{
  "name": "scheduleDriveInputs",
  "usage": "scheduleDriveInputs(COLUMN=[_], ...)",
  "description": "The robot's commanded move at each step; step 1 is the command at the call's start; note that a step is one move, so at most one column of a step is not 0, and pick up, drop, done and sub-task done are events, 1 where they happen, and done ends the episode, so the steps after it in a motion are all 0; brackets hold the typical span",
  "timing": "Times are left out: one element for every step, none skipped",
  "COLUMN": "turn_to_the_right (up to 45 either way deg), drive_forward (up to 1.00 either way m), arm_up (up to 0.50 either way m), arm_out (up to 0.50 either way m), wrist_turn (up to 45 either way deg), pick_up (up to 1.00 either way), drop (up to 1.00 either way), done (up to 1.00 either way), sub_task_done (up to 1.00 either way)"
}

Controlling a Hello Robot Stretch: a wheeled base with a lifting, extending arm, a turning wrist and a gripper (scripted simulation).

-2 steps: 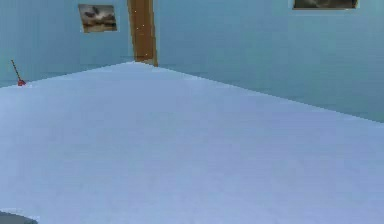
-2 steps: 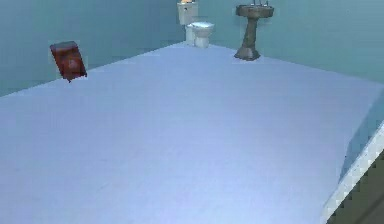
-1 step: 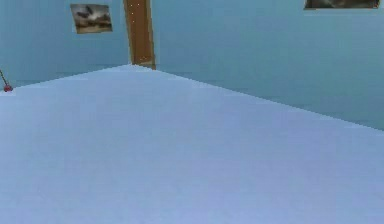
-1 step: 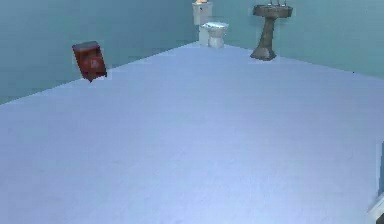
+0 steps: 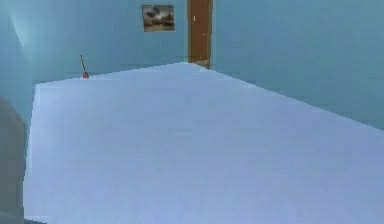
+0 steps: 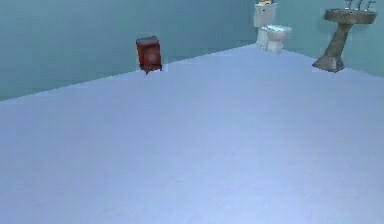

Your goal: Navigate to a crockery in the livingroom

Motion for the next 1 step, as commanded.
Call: scheduleDriveInputs(turn_to_the_right=[0.0], drive_forward=[1.0], arm_up=[0.0], arm_out=[0.0], wrist_turn=[0.0], pick_up=[0.0], drop=[0.0], done=[0.0], sub_task_done=[0.0])
